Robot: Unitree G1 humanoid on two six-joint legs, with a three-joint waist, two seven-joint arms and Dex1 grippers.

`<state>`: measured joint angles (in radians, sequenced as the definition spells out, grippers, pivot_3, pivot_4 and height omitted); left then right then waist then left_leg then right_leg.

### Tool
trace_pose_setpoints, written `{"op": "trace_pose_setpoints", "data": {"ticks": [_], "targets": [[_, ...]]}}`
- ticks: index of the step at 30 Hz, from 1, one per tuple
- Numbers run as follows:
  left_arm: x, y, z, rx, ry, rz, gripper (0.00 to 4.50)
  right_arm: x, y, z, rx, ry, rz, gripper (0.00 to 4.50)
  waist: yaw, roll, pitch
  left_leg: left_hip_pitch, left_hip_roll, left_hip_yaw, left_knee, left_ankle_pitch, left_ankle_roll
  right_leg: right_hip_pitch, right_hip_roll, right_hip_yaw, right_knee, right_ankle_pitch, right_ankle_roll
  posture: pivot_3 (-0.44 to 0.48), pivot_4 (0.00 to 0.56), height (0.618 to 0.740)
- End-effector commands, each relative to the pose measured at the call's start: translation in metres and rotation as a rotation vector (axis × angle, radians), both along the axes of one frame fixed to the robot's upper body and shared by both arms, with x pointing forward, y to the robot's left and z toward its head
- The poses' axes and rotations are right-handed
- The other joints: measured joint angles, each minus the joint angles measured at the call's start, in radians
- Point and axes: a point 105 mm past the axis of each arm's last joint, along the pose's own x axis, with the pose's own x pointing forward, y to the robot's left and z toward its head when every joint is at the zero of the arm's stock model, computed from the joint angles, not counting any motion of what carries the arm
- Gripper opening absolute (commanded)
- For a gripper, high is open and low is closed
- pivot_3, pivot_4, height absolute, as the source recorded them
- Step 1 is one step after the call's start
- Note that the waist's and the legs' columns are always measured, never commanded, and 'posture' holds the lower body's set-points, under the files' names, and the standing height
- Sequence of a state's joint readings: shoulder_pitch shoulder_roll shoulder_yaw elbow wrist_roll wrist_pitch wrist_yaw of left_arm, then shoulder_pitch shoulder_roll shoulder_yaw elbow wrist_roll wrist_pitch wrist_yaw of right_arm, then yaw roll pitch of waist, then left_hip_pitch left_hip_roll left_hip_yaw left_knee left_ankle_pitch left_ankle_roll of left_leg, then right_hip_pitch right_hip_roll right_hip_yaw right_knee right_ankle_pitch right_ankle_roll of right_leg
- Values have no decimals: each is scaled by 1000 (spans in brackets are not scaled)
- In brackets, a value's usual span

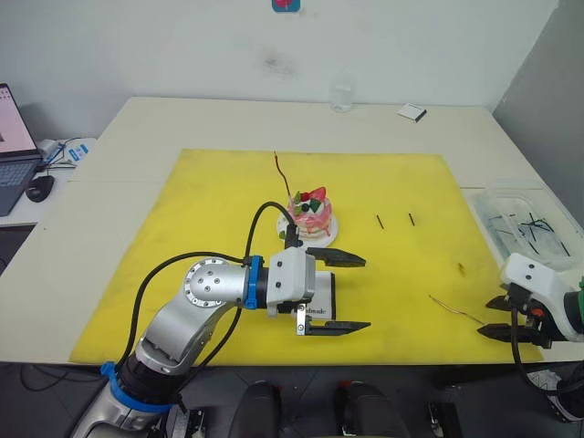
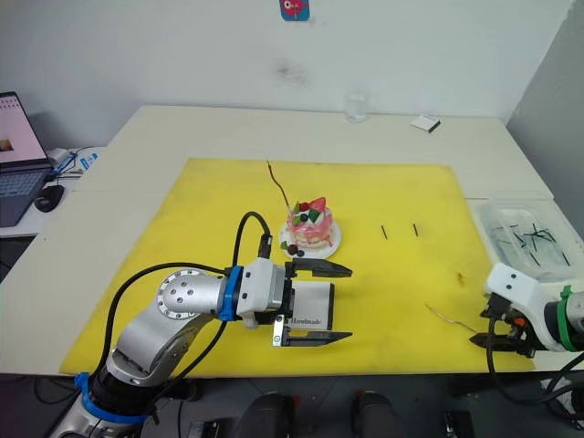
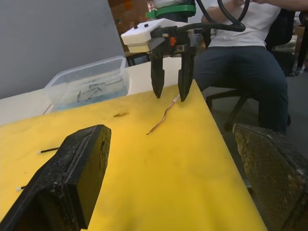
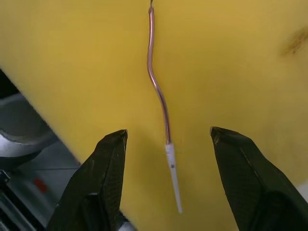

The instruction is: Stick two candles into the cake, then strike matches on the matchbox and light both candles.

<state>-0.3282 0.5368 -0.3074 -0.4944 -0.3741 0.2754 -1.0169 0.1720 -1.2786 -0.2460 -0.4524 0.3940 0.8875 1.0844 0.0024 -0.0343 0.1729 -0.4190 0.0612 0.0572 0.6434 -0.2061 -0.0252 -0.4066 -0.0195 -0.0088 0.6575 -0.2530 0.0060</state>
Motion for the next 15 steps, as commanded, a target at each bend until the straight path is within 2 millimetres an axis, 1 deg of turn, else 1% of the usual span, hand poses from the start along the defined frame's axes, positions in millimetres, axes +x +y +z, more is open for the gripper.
{"op": "trace_pose_setpoints", "data": {"ticks": [1,4,8,11,15], "targets": [[-8,-3,9,-17,-38,-19,4500,1,2,4,-24,-22,29,2295,-1,0,0,0,0,0,0,0,0,0,0,-1,0,0,0,0,150,740],[-8,-3,10,-19,-41,-17,4500,2,3,2,-37,-28,50,1254,-2,0,0,1,0,0,0,0,0,0,0,-1,1,0,0,0,150,740],[-7,-3,11,-19,-42,-17,4500,-1,2,-1,-48,-14,70,1254,-2,0,0,1,0,0,0,0,0,0,0,0,1,0,0,0,150,740],[-8,-4,11,-19,-40,-20,4500,-2,-4,-6,-71,-18,79,1254,-2,0,0,1,0,0,0,0,0,0,0,0,0,0,0,0,150,740],[-8,-5,12,-22,-38,-24,4500,-1,-10,-8,-78,-26,69,1254,-2,0,0,1,0,0,0,0,0,0,0,0,0,0,0,0,150,740]]}}
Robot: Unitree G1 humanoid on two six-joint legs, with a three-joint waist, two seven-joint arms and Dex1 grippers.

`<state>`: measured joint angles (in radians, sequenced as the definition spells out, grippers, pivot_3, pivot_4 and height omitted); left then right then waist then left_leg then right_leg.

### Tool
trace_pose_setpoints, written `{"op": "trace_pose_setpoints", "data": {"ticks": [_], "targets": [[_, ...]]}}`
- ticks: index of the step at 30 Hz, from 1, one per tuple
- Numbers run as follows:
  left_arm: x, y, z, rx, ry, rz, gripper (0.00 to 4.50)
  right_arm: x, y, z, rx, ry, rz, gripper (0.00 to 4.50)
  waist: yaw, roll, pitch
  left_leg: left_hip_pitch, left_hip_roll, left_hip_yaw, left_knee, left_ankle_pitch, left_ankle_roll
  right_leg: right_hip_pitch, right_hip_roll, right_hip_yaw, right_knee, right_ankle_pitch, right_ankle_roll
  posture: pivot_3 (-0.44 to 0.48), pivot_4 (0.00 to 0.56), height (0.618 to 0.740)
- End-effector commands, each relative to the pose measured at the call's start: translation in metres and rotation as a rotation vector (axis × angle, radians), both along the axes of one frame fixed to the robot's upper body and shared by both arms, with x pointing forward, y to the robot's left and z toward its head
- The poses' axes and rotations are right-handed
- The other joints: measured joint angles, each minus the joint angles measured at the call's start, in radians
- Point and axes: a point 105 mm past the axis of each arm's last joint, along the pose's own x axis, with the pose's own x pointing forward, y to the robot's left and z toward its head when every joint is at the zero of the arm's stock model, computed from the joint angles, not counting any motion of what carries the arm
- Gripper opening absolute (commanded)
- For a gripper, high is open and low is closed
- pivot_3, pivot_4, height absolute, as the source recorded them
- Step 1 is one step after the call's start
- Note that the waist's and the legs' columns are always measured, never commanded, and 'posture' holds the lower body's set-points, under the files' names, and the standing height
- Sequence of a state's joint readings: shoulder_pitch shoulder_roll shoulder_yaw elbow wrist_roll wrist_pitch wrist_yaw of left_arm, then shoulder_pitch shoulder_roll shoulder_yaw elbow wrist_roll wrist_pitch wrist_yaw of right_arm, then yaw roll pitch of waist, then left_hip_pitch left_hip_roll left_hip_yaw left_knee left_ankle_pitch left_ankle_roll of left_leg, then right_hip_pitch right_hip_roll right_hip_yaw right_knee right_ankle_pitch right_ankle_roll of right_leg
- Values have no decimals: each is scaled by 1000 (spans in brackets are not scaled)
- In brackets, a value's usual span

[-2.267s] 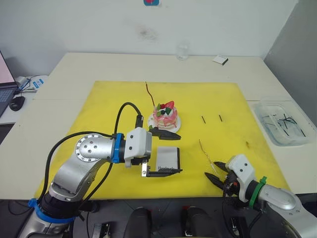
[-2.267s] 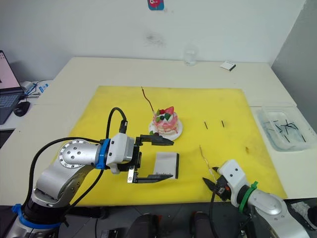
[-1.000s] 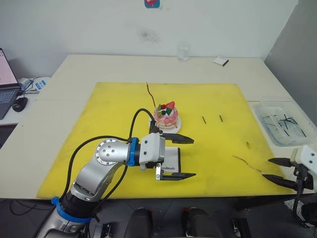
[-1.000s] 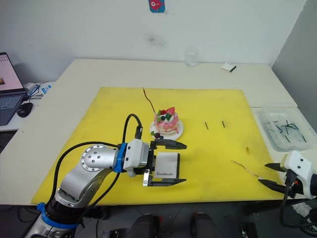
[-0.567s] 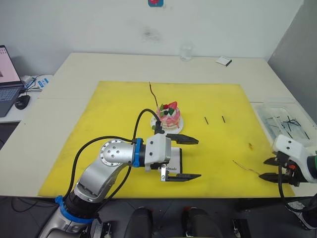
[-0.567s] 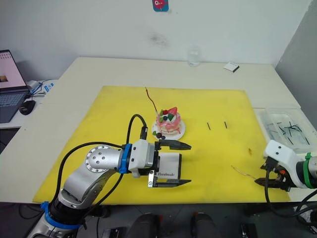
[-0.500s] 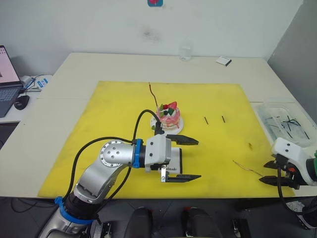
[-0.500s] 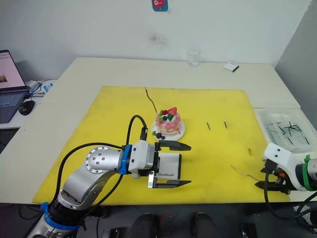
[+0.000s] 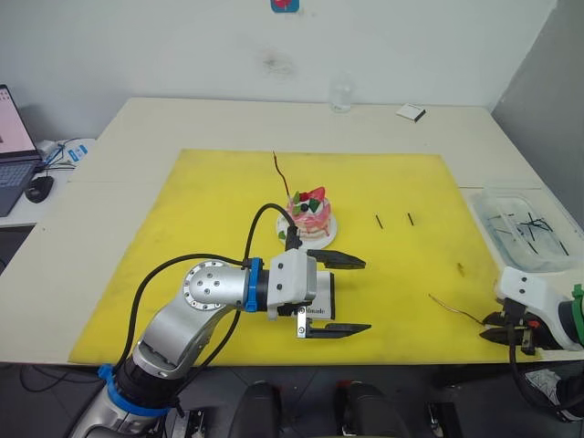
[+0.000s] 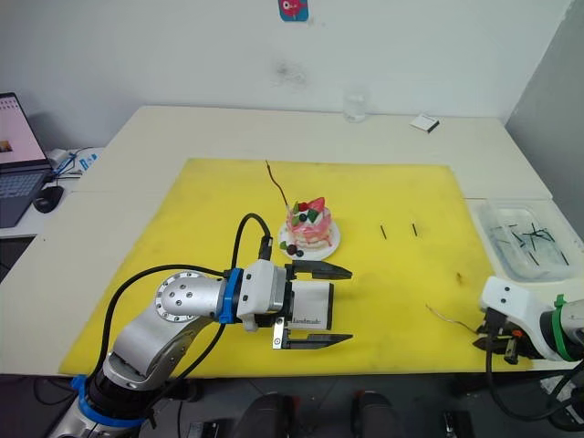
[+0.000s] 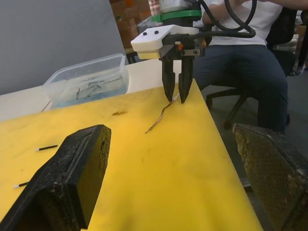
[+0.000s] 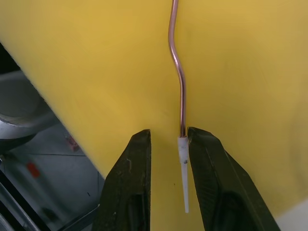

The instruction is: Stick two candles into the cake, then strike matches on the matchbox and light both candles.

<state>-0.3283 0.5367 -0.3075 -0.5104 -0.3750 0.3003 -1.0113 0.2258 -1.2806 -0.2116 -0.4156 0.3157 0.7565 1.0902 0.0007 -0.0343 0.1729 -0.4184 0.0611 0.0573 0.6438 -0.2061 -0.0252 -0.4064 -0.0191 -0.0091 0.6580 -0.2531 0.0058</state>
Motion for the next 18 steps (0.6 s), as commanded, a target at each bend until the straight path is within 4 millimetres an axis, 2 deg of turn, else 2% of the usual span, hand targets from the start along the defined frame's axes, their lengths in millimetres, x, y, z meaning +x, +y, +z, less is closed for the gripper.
{"op": "trace_pose_setpoints", "data": {"ticks": [1,6,13,16,18], "targets": [[-7,-4,11,-27,-45,-27,4500,2,-4,5,-19,-27,12,1254,0,0,0,0,0,0,0,0,0,0,0,0,0,0,0,0,150,740],[-6,-5,12,-28,-46,-26,4500,3,-8,2,-29,-36,9,1254,0,0,0,0,0,0,0,0,0,0,0,0,1,0,0,0,150,740],[-5,-5,13,-30,-50,-30,4500,2,-3,-1,-16,-30,18,1254,0,0,0,0,0,0,0,0,0,0,0,0,1,0,0,0,150,740],[-7,-4,13,-28,-47,-38,4500,3,-7,-2,-31,-42,18,673,0,0,0,0,0,0,0,0,0,0,0,0,1,0,0,0,150,740],[-7,-4,13,-26,-47,-40,4500,3,-8,-1,-34,-44,18,20,0,0,0,0,0,0,0,0,0,0,0,0,1,0,0,0,150,740]]}}
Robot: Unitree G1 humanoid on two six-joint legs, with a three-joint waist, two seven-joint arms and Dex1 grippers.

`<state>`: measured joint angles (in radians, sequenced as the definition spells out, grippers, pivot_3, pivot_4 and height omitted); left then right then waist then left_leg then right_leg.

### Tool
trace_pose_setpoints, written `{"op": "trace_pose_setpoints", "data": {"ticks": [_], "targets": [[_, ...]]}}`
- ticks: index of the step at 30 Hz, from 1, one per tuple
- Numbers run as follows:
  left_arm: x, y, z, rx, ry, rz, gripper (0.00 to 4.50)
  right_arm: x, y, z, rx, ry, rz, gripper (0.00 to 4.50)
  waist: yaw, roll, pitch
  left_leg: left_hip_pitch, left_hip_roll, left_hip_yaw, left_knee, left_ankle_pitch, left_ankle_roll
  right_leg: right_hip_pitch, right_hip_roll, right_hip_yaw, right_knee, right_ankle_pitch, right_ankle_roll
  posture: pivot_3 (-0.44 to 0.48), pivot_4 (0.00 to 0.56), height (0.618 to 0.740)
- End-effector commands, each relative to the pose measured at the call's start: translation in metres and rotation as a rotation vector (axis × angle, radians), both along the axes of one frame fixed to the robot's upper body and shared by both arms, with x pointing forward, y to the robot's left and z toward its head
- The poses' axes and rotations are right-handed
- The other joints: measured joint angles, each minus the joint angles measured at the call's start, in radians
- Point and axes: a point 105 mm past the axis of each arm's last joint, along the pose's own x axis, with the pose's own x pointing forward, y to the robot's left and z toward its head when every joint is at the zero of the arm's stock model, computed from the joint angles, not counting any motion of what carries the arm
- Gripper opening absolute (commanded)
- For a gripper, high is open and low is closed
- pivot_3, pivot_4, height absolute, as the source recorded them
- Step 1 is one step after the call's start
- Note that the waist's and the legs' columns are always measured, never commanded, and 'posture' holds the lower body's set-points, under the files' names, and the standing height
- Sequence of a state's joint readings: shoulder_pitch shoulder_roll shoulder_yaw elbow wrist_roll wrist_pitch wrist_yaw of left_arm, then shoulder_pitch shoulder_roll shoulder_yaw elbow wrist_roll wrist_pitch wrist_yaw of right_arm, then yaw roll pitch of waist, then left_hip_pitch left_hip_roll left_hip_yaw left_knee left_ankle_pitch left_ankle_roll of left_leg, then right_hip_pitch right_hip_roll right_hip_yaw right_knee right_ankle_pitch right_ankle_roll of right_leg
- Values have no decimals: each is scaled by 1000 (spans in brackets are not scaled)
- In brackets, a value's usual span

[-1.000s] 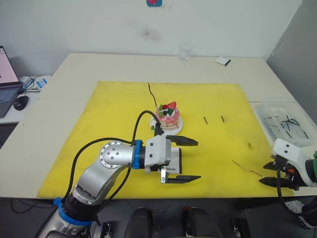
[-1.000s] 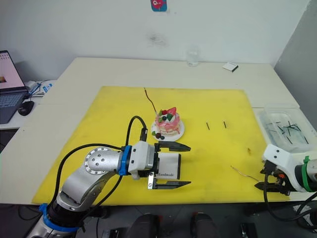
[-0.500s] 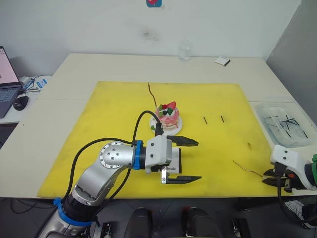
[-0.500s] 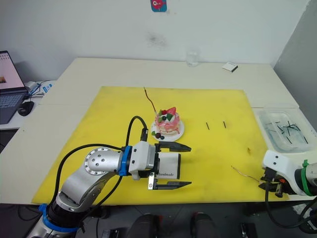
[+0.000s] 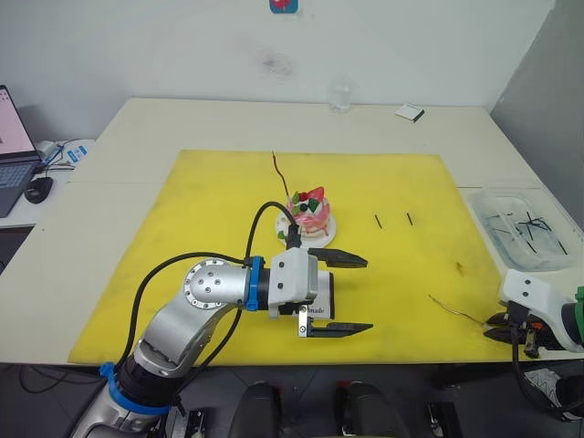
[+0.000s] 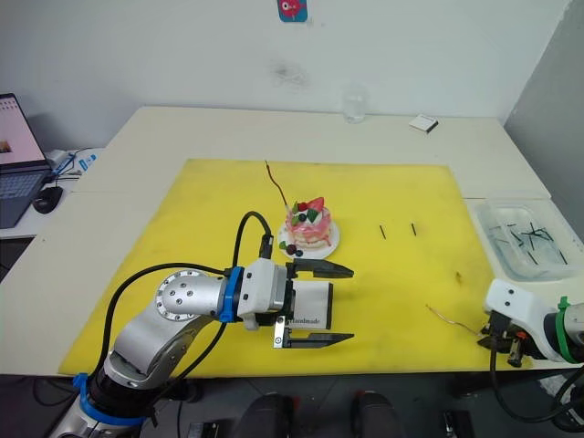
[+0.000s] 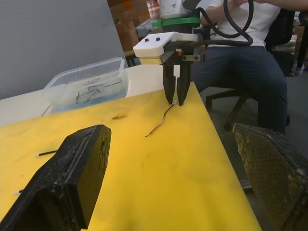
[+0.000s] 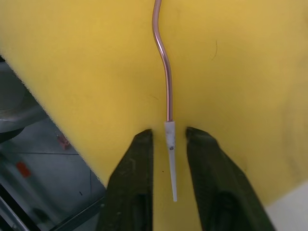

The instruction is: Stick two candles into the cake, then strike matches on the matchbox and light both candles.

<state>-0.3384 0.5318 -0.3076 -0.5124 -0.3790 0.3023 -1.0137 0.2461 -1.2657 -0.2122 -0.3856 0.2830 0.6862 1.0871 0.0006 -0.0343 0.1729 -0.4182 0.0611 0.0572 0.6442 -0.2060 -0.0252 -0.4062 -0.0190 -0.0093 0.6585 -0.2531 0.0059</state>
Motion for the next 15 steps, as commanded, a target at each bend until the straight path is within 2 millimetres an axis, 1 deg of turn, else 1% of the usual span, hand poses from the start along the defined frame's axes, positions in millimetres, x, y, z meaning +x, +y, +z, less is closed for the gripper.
{"op": "trace_pose_setpoints", "data": {"ticks": [1,4,7,9,10,12,14,15], "targets": [[-7,-3,10,-19,-40,-32,4500,3,-3,4,-20,-23,1,20,0,0,0,0,0,0,0,0,0,0,0,0,0,0,0,0,150,740],[-7,-1,10,-16,-41,-34,4500,8,0,12,-2,-42,-2,20,0,0,0,0,0,0,0,0,0,0,0,0,0,0,0,0,150,740],[-4,3,10,-14,-40,-19,4500,20,13,27,99,-106,-15,20,-3,0,0,0,0,0,0,0,0,0,0,0,0,0,0,0,150,740],[3,13,14,-43,-13,39,4500,44,39,51,286,-268,-24,20,-9,-2,1,1,0,0,0,0,0,0,1,1,1,0,0,0,150,740],[9,18,18,-83,21,87,4500,59,52,66,394,-372,-48,20,-11,-3,1,1,1,0,1,0,0,0,1,1,1,0,0,0,150,740],[20,26,26,-164,96,177,4500,77,75,85,569,-483,-94,20,-21,-4,2,2,2,-2,1,0,0,0,2,1,3,0,0,0,150,740],[35,36,40,-273,148,285,4500,100,106,107,773,-646,-142,20,-23,-3,2,1,1,-4,1,0,0,0,2,0,5,3,5,0,150,740],[40,41,44,-309,158,328,4500,111,118,117,834,-735,-170,20,-24,-4,3,2,1,-4,0,0,0,0,2,0,5,4,6,0,150,740]]}}
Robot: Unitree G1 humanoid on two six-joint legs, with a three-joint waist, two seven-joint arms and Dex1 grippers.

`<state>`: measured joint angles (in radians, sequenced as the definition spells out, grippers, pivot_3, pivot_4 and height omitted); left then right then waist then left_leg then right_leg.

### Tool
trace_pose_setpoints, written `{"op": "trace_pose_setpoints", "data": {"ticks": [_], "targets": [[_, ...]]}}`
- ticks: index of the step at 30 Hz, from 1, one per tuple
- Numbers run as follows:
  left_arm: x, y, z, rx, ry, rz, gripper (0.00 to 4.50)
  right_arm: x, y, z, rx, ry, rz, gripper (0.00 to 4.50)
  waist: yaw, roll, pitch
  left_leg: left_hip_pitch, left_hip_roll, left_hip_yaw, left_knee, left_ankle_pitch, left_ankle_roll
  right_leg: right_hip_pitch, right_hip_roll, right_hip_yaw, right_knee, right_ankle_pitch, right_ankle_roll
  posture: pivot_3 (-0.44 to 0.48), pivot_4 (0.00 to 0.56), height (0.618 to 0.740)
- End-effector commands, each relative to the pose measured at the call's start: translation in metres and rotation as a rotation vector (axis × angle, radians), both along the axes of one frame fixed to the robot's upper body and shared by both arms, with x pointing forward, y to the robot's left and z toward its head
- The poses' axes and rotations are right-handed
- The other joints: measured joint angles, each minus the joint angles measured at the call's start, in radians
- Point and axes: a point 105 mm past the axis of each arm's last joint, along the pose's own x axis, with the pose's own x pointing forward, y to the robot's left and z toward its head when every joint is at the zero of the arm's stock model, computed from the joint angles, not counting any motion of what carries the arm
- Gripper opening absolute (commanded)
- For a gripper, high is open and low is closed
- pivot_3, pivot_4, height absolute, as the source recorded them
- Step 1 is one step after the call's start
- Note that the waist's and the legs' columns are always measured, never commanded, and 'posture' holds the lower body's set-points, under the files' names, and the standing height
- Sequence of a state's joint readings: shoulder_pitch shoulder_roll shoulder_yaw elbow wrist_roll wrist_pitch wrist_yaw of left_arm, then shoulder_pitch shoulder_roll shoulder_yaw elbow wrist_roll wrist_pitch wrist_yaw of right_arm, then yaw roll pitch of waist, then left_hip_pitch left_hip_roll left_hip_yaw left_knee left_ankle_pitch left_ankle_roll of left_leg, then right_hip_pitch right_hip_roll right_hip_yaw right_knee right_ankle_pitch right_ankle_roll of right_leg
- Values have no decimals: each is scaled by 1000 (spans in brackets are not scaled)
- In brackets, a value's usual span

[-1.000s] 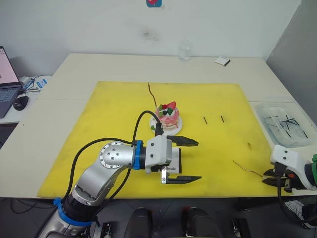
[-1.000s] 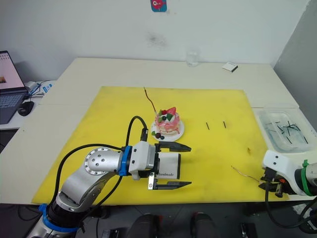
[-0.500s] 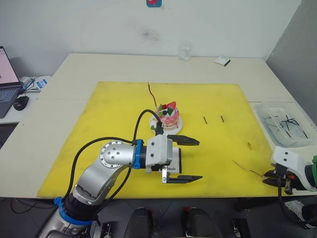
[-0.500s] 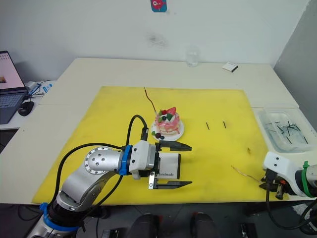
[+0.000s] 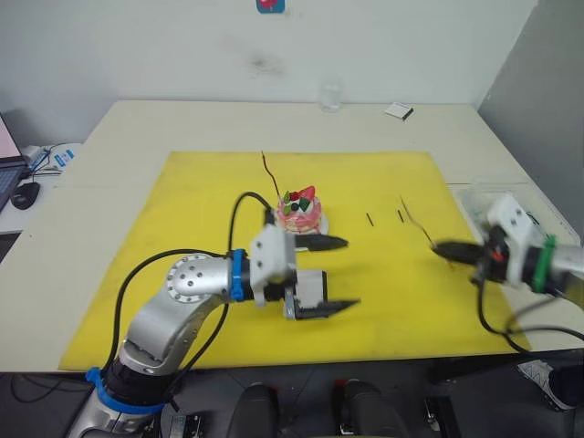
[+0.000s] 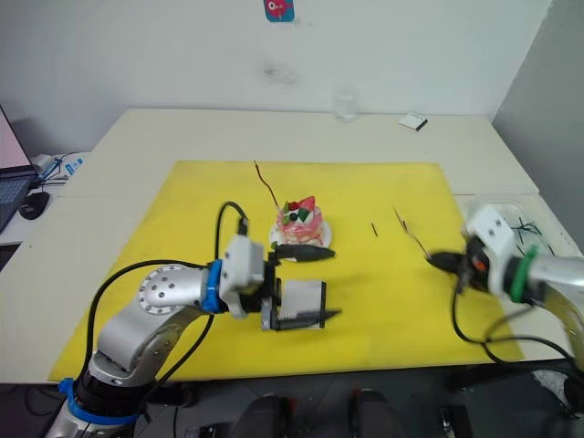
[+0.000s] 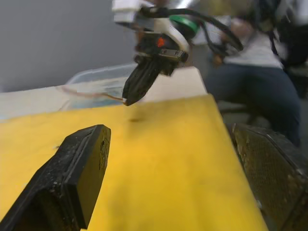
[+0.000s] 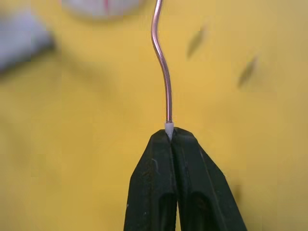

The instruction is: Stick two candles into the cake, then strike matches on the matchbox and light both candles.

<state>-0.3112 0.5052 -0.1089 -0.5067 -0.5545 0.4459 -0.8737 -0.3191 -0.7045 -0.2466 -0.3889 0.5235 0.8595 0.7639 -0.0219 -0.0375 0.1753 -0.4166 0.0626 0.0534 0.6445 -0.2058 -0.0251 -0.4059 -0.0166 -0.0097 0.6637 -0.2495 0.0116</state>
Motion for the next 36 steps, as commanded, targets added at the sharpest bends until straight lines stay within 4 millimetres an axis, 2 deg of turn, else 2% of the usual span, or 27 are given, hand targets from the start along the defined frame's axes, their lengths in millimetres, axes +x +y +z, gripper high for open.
{"op": "trace_pose_setpoints", "data": {"ticks": [1,5,8,12,19,30,36], "targets": [[17,15,24,-143,21,147,4500,27,33,37,214,-242,-123,20,-3,0,0,-1,1,-1,0,0,0,0,1,0,0,0,0,0,150,740],[29,30,16,-124,40,297,4500,44,70,45,417,-343,-156,20,2,1,0,-3,0,2,-2,0,0,-2,1,0,0,-1,2,0,150,740],[30,34,11,-121,56,361,4500,49,91,38,498,-379,-139,20,5,1,0,-4,0,4,-2,0,-1,-3,-1,1,-1,-2,2,0,150,740],[26,31,5,-99,48,382,4500,51,109,21,533,-360,-99,20,5,1,0,-6,0,4,-2,-1,-1,-5,-2,2,-1,-1,2,0,150,740],[22,34,5,-97,60,419,4500,42,135,7,596,-296,10,20,4,1,0,-2,0,4,-1,-1,-1,-3,-1,1,2,-1,0,0,150,740],[18,38,7,-67,62,425,4500,53,151,-9,569,-285,35,20,0,2,0,-1,1,4,-2,-1,-1,-3,-1,2,1,0,0,0,150,740],[14,39,7,-52,71,410,4500,61,149,-18,541,-292,7,20,-1,2,0,-1,1,4,-2,-1,-1,-3,-1,2,1,0,0,0,150,740]]}}
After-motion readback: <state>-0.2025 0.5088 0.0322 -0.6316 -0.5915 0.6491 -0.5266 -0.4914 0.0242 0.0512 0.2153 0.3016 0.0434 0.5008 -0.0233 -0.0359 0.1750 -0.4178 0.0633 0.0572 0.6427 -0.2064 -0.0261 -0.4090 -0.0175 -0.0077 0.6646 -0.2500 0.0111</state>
